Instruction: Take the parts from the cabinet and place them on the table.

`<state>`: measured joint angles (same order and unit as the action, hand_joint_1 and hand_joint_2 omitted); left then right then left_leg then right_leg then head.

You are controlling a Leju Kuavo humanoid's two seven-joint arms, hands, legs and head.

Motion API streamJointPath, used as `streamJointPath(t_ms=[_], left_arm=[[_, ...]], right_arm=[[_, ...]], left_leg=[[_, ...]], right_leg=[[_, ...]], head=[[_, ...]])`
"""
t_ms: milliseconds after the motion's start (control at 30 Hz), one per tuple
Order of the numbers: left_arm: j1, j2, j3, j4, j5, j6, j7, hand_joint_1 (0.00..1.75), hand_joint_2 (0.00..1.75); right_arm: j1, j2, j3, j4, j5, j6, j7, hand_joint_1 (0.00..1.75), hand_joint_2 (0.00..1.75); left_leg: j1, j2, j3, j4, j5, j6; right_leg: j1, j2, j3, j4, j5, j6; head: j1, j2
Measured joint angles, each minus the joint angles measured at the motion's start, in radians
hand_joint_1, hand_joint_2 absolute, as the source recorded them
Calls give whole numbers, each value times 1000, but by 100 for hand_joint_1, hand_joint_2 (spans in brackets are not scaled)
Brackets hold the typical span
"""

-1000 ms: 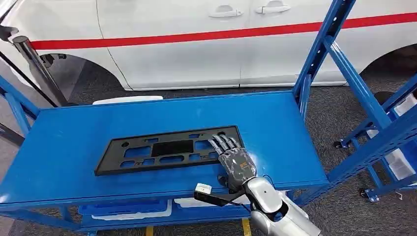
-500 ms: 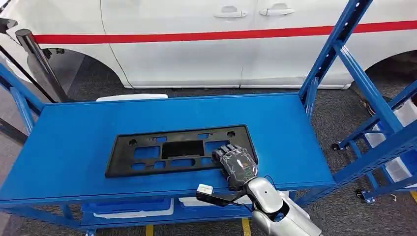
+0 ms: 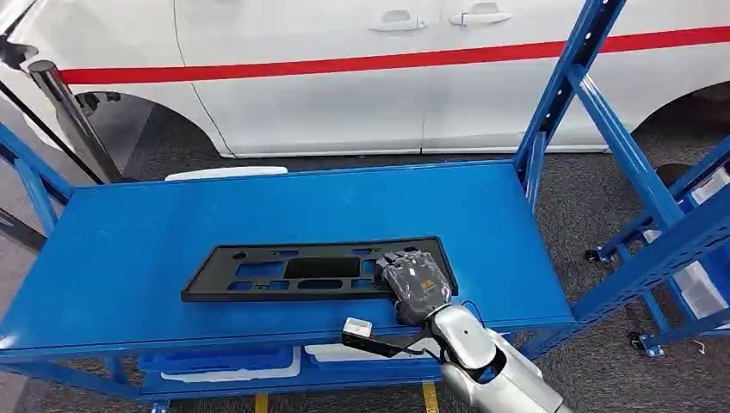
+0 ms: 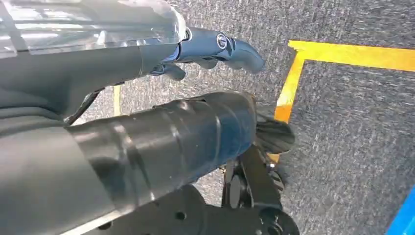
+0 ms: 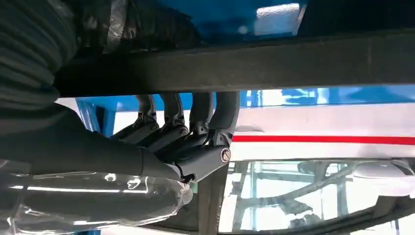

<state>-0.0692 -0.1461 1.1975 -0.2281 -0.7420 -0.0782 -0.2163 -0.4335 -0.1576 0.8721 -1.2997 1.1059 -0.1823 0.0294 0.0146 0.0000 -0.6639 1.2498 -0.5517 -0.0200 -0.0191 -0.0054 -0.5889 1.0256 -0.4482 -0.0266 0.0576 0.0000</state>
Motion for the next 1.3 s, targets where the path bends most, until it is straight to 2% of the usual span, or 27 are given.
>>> streamJointPath(t_ms=[67,100,133,233,267,300,333,400,433,467,500,567,600,633,733,800,833,900,933,967,1000,1067,1100,1133,1233,1267,1300], left_arm=[[-1,0,0,0,2,1,0,0,0],[-1,0,0,0,3,1,0,0,0],[-3,0,1,0,3,1,0,0,0],[-2,0,2,0,5,10,1,0,0],[-3,0,3,0,4,34,-5,0,0],[-5,-1,3,0,5,62,-16,0,0],[-6,-2,4,0,4,95,-33,0,0],[-6,-2,5,0,-6,113,-61,0,0],[-6,-1,5,0,-6,103,-74,0,175],[-6,0,5,0,-5,98,-85,0,175],[-6,1,5,0,-8,94,-96,0,175],[-7,1,5,0,-18,95,-105,0,175],[-6,1,2,0,-25,98,-107,0,175],[-7,1,0,0,-29,102,-107,0,175],[-8,1,-1,0,-29,110,-106,0,175],[-8,0,-1,0,-26,104,-101,0,175],[-8,0,-1,0,-24,105,-96,0,175],[-8,0,0,0,-18,109,-87,0,175],[-6,0,0,0,-16,109,-85,0,175],[-4,0,0,0,-16,109,-85,0,175],[-3,0,1,0,-14,109,-84,0,175],[-5,0,1,0,-13,108,-84,0,175],[-5,0,1,0,-13,108,-84,0,175],[-6,0,1,0,-13,108,-84,0,175],[-6,0,2,0,-13,108,-85,0,175],[-5,-1,2,0,-13,108,-86,0,175],[-6,-6,3,0,-13,108,-86,0,175]], right_arm=[[0,0,0,-1,0,0,0,175,175],[0,0,0,-2,0,0,0,175,175],[0,0,-1,-2,0,0,0,175,175],[1,0,-1,-2,0,0,0,175,175],[2,-1,-3,-2,0,-3,3,175,175],[4,-1,-5,-2,0,-4,6,175,175],[7,-2,-7,-4,0,-6,8,175,175],[24,-9,-10,-9,3,-9,13,175,175],[30,-11,-11,-13,6,-12,14,175,175],[34,-13,-11,-16,6,-15,15,175,175],[36,-16,-12,-20,6,-16,15,175,175],[41,-21,-13,-31,8,-17,15,175,175],[42,-21,-14,-36,8,-17,15,175,175],[44,-21,-14,-39,9,-16,15,175,175],[49,-23,-15,-50,13,-16,14,175,175],[49,-22,-16,-55,29,-23,16,175,175],[51,-22,-16,-58,40,-32,21,175,175],[61,-23,-18,-59,68,-58,32,175,175],[68,-23,-19,-60,87,-75,43,175,175],[75,-23,-19,-61,103,-87,51,175,175],[82,-23,-20,-64,114,-95,57,175,175],[87,-23,-23,-68,121,-102,60,175,175],[88,-23,-26,-71,134,-109,65,175,175],[91,-23,-29,-74,154,-122,77,175,175],[112,-23,-40,-84,231,-172,113,175,175],[122,-23,-47,-91,271,-198,128,175,175],[134,-23,-57,-99,320,-228,143,175,175]], left_leg=[[1,0,88,-173,84,5],[0,-1,115,-237,84,10],[-6,-1,117,-243,85,16],[-10,-1,114,-242,88,31],[2,2,120,-255,99,44],[0,6,120,-257,101,49],[0,6,117,-257,103,56],[-3,8,114,-257,102,59],[-4,8,112,-255,102,59],[-4,8,113,-254,102,59],[-4,7,114,-253,101,58],[-3,6,118,-248,96,53],[-3,6,117,-243,92,48],[-13,5,111,-232,86,39],[-7,5,114,-240,89,24],[-4,4,108,-219,70,13],[-4,4,85,-171,34,9],[-1,4,15,-19,-41,2],[-1,4,-18,47,-63,-1],[-1,4,-29,68,-59,-1],[-1,4,-17,41,-32,0],[0,4,63,-121,60,4],[0,4,104,-208,95,10],[-8,3,117,-237,79,13],[-11,1,109,-235,84,29],[-7,1,111,-244,90,40],[-2,3,115,-253,97,48]], right_leg=[[-1,1,4,0,0,3],[1,2,4,0,0,9],[6,5,1,3,0,17],[4,6,3,-7,8,36],[5,7,0,-1,4,42],[3,6,-8,19,-14,44],[5,6,-35,76,-55,44],[4,6,-111,241,-133,48],[4,6,-139,299,-145,49],[3,6,-141,303,-132,50],[3,6,-122,264,-101,49],[2,5,-36,95,-15,44],[2,4,-2,17,-1,38],[10,4,0,8,-8,34],[14,6,-4,11,-8,20],[5,5,4,-1,-1,7],[4,2,4,-2,-1,2],[5,0,0,-2,0,-1],[5,-1,-2,-1,0,-2],[5,-1,-2,-1,0,-1],[5,0,-2,0,0,-1],[5,1,2,0,-1,0],[5,2,3,0,-1,3],[12,3,0,3,-2,10],[8,4,-4,-1,5,28],[12,4,-3,-2,5,36],[6,4,-8,12,-6,40]], head=[[0,0],[0,0],[1,0],[1,0],[2,0],[2,0],[2,0],[2,0],[2,0],[2,0],[2,0],[2,0],[3,0],[2,0],[1,0],[2,0],[-2,0],[-1,0],[-1,0],[-2,0],[-1,0],[-2,0],[-1,0],[-1,0],[0,0],[0,0],[0,0]])
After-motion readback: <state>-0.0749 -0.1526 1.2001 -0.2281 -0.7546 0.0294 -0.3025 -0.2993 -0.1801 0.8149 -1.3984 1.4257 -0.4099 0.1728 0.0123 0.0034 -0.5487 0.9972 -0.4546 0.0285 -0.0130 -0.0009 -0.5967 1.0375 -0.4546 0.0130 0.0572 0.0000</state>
